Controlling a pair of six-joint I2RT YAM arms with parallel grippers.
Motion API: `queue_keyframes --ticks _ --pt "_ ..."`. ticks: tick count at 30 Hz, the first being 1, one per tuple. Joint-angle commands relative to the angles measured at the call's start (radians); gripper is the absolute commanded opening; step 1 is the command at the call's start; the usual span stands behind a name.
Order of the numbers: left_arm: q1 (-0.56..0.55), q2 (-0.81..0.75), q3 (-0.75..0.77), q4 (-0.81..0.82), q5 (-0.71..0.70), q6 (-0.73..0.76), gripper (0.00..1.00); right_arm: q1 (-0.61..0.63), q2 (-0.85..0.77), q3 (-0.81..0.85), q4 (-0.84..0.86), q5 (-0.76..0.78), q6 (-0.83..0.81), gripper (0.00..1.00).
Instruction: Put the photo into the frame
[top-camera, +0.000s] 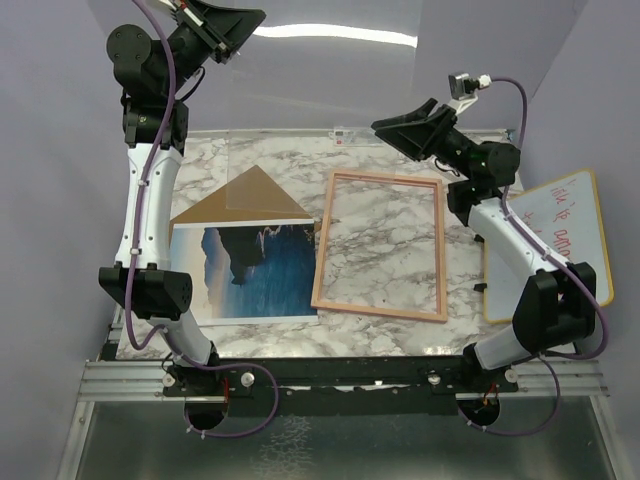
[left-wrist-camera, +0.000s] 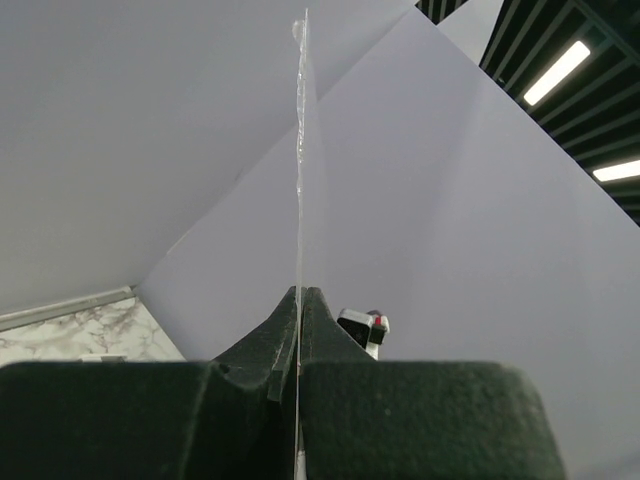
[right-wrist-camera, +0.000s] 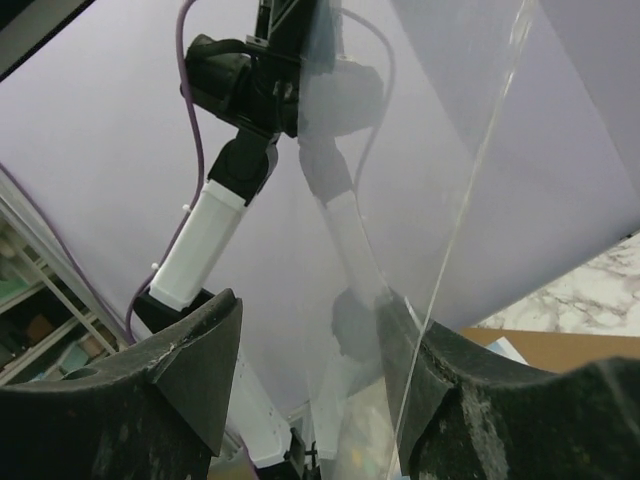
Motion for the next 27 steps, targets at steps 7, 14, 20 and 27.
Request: queue_keyframes --ticks 7,14,20,27 --pt "0.006 0.001 -0.033 0.032 0.050 0.033 0.00 -0.003 0.030 0.080 -0.166 -0.028 -0.036 0.22" --pt "0.005 -0.014 -0.108 -0.030 0.050 0.125 0.33 -0.026 0.000 -0.021 -0.171 0.008 -0.007 0.01" --pt "0.005 -0.051 -0.249 -0.253 -0.011 0.340 0.66 -0.075 -0.042 -0.171 -0.188 0.024 0.047 0.01" --pt "0.006 -0.076 -0.478 -0.355 -0.084 0.493 0.84 -0.118 -0.138 -0.334 -0.353 0.017 0.025 0.01"
